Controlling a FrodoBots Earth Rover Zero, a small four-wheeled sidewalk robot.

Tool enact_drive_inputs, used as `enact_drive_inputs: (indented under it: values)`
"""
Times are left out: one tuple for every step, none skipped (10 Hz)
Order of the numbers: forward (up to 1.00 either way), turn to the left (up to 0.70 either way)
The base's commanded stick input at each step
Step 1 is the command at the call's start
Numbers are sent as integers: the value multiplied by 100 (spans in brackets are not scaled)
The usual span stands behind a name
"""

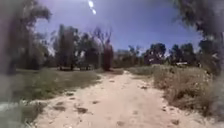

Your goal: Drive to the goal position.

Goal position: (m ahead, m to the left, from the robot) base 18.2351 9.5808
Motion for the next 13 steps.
enact_drive_inputs:
  values:
    - [85, 0]
    - [85, 0]
    - [85, 0]
    - [85, 0]
    - [85, 0]
    - [85, 0]
    - [85, 0]
    - [85, 0]
    - [85, 0]
    - [85, 0]
    - [85, 0]
    - [85, -3]
    - [85, -14]
